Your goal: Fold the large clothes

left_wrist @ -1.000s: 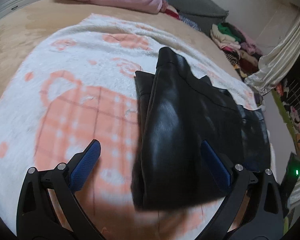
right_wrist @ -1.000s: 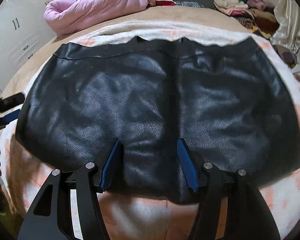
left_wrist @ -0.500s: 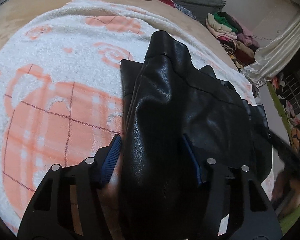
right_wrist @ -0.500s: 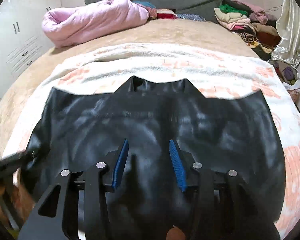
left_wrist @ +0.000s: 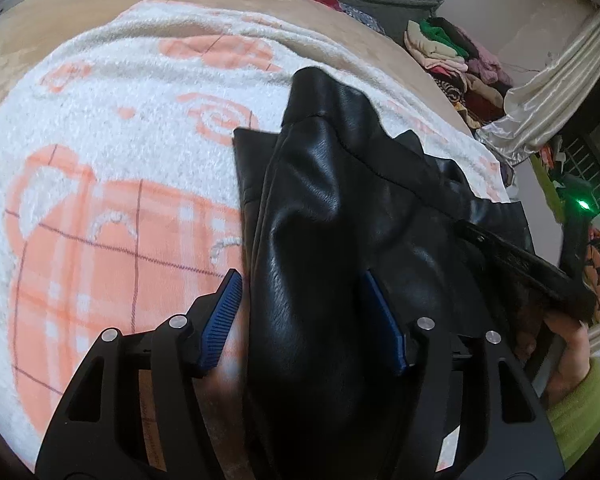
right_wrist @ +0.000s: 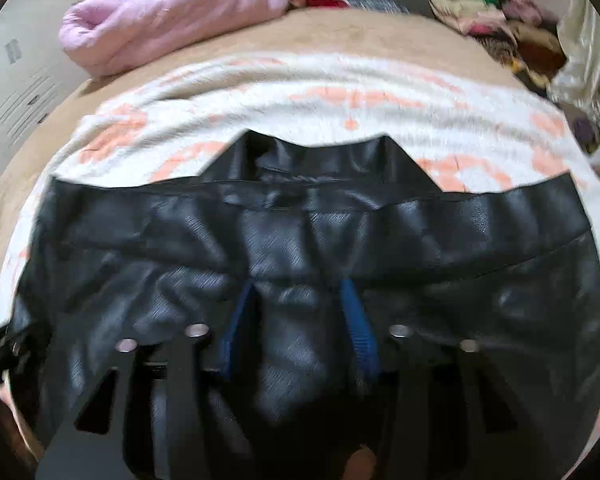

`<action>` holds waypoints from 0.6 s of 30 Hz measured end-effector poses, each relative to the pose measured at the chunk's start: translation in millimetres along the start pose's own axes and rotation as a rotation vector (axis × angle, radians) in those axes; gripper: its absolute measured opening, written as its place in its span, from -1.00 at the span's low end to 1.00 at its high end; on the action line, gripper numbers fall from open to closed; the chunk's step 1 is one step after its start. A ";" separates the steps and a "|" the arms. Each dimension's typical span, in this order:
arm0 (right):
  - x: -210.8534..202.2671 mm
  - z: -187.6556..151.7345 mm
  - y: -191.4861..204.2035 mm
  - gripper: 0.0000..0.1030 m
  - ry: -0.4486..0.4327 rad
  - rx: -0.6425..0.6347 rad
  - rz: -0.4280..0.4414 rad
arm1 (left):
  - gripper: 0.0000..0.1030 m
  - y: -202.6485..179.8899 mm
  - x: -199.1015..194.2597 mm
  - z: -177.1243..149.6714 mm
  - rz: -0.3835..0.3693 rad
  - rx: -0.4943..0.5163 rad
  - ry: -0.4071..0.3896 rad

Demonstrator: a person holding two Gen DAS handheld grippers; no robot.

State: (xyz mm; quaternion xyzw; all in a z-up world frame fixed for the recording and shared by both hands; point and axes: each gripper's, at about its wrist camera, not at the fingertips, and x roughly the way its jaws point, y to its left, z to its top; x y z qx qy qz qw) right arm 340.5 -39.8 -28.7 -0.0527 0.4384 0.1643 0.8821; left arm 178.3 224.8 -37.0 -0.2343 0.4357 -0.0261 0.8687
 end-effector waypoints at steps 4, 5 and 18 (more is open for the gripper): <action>-48.4 -24.7 18.7 0.47 -0.128 -0.078 0.060 | 0.09 -3.9 -6.3 5.8 0.026 0.027 -0.009; -58.5 -30.7 23.0 0.54 -0.150 -0.090 0.073 | 0.09 -4.9 -8.2 7.2 0.031 0.032 -0.012; -103.3 -101.0 115.3 0.85 -0.202 -0.402 0.156 | 0.63 -9.9 -27.5 19.8 0.130 0.088 -0.052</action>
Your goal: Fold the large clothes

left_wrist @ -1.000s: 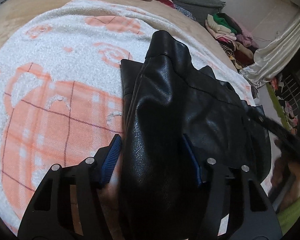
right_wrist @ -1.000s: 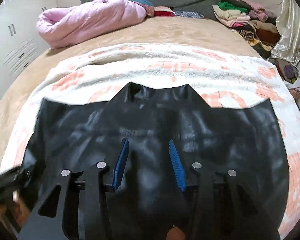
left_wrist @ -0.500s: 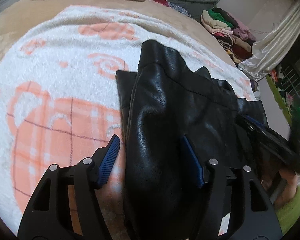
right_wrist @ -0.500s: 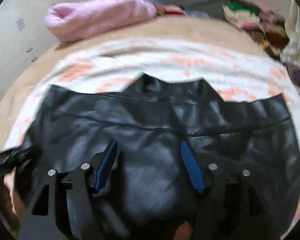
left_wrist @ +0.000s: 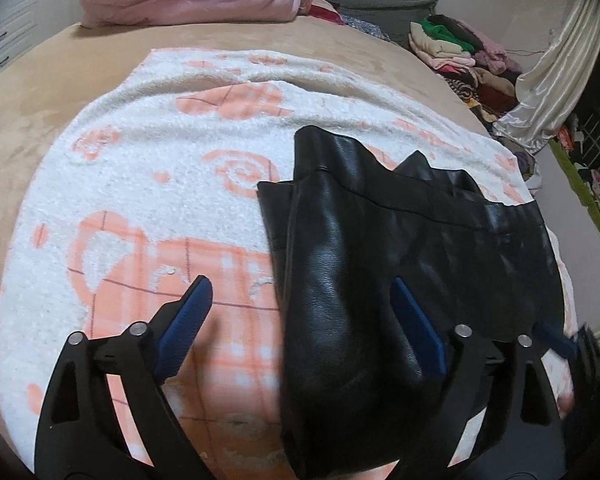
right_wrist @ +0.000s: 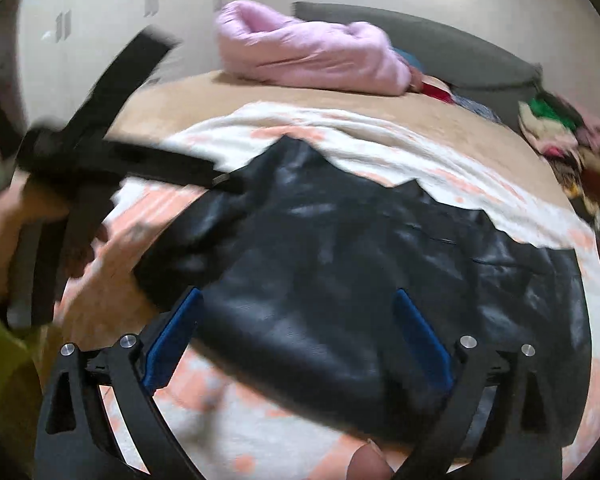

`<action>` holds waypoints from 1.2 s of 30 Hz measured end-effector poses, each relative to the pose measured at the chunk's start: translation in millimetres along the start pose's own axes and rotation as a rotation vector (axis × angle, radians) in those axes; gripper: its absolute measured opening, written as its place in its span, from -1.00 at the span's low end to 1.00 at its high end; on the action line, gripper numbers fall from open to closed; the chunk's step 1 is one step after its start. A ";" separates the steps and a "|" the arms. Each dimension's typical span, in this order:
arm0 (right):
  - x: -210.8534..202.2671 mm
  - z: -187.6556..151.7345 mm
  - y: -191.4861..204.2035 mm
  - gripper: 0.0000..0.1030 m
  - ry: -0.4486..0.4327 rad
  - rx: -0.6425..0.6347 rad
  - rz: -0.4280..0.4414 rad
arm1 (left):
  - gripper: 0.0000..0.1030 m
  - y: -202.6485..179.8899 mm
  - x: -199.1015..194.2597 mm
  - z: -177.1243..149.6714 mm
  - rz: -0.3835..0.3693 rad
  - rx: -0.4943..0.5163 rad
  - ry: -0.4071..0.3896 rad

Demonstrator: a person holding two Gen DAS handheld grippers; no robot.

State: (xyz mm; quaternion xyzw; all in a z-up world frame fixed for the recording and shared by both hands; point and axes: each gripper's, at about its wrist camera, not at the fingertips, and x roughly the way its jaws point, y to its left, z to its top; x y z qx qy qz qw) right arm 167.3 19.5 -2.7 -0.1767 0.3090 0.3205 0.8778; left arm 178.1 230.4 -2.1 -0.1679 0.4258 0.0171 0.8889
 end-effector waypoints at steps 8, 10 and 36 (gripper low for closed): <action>24.5 -7.8 55.4 0.86 0.030 -0.187 -0.055 | 0.75 9.3 0.1 3.3 0.019 -0.013 0.002; 34.9 -9.9 64.7 0.86 0.051 -0.233 -0.105 | 0.78 12.7 0.4 5.6 0.017 -0.022 0.003; 21.0 -17.1 97.1 -0.48 -0.124 -0.458 -0.246 | 0.81 13.0 41.1 14.1 -0.101 -0.094 0.152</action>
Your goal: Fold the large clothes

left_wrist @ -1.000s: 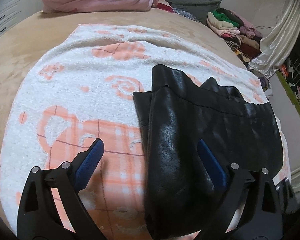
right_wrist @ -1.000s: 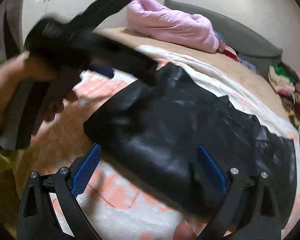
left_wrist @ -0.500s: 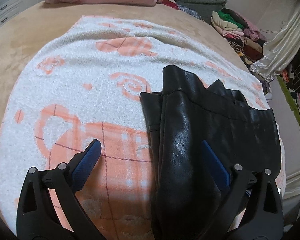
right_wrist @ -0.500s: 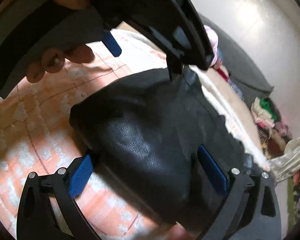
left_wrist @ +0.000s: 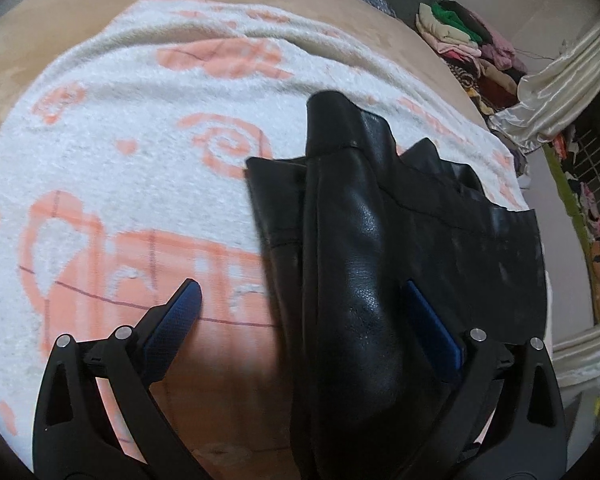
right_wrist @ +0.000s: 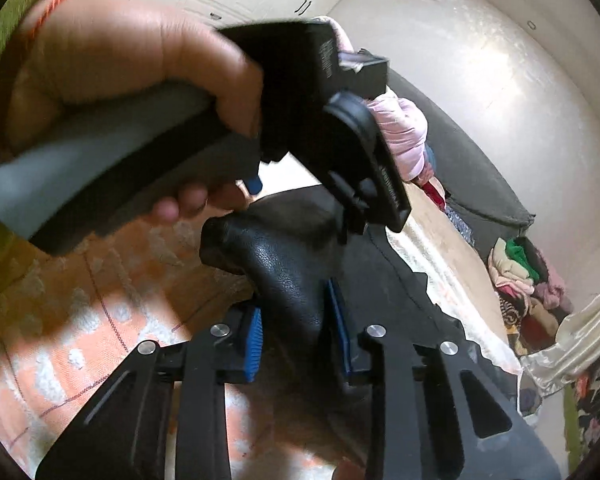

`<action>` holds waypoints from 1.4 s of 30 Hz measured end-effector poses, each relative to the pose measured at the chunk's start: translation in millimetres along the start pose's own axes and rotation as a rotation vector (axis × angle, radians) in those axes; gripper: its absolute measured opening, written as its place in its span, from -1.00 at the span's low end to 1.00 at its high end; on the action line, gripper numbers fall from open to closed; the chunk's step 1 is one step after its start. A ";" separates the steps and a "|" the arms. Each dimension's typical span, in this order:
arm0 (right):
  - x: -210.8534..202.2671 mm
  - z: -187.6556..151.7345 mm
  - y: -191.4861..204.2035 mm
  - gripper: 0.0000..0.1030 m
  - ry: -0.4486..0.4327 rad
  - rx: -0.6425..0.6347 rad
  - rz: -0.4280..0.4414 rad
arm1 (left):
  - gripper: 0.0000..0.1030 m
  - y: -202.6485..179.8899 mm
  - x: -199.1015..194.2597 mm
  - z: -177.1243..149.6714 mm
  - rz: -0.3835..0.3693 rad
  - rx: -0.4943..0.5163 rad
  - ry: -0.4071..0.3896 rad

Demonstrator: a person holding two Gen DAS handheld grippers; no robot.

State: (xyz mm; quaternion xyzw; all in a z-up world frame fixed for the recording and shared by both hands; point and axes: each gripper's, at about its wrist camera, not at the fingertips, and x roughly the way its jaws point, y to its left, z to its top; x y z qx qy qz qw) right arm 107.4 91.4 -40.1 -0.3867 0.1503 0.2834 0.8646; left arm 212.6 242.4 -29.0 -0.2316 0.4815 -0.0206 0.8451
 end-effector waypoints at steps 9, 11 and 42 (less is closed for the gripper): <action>-21.2 0.3 -29.8 -0.55 -0.045 0.109 0.019 | -0.04 -25.2 -11.1 5.6 -0.078 -0.019 -0.014; -26.8 0.3 -38.8 -0.56 -0.062 0.132 0.011 | -0.18 -41.4 -21.1 6.1 -0.059 0.025 -0.049; -123.9 -114.3 -196.9 -0.69 -0.178 0.566 -0.149 | -0.19 -308.8 -32.2 0.0 -0.006 0.461 -0.198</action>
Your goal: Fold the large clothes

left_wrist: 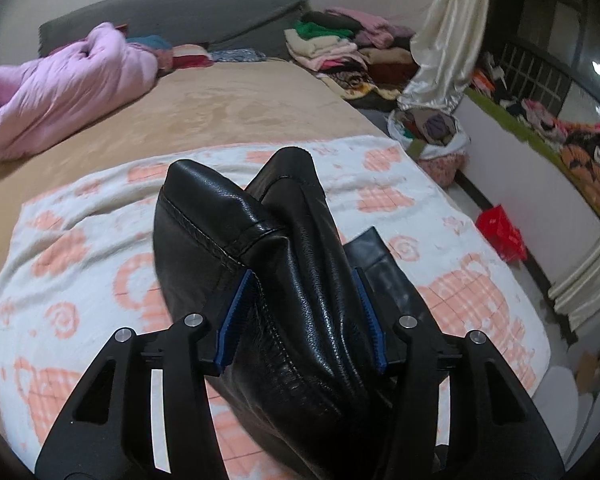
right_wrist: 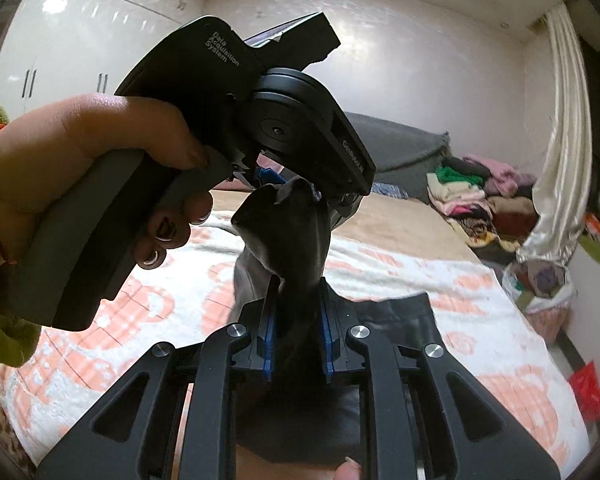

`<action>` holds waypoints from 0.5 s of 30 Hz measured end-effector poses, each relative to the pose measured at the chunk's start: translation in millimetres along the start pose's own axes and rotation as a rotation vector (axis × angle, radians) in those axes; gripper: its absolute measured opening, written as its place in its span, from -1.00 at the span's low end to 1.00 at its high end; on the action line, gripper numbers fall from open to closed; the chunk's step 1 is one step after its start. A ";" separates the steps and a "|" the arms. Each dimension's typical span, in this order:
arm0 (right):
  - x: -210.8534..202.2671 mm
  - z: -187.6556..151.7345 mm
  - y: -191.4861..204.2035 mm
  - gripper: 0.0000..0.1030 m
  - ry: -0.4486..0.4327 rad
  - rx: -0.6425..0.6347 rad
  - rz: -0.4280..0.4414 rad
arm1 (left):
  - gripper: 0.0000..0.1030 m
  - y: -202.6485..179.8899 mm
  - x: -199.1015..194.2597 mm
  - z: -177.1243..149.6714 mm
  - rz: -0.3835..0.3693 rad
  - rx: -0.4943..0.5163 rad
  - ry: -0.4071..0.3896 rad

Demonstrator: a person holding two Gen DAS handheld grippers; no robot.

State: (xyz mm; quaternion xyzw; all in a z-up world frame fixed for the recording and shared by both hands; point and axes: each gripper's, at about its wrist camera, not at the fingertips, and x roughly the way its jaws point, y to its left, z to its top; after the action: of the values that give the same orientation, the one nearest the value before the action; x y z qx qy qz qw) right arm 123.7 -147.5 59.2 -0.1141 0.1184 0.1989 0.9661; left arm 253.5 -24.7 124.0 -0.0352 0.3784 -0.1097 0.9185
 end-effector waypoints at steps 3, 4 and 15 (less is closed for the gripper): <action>-2.9 -8.7 -11.1 -0.69 0.009 0.020 -0.013 | -0.17 -22.5 12.4 1.2 0.008 0.038 0.015; -4.0 -11.9 -14.9 -0.69 0.012 0.029 -0.016 | -0.16 -28.7 17.1 1.5 0.007 0.047 0.019; 1.2 -37.6 -50.3 -0.69 0.091 0.159 0.002 | -0.05 -67.6 53.3 0.8 -0.003 0.088 0.074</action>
State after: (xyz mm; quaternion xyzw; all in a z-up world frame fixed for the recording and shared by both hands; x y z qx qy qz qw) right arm 138.6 -202.2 32.0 -0.0458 0.1777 0.1843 0.9656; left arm 279.0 -102.6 97.9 0.0087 0.4069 -0.1288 0.9043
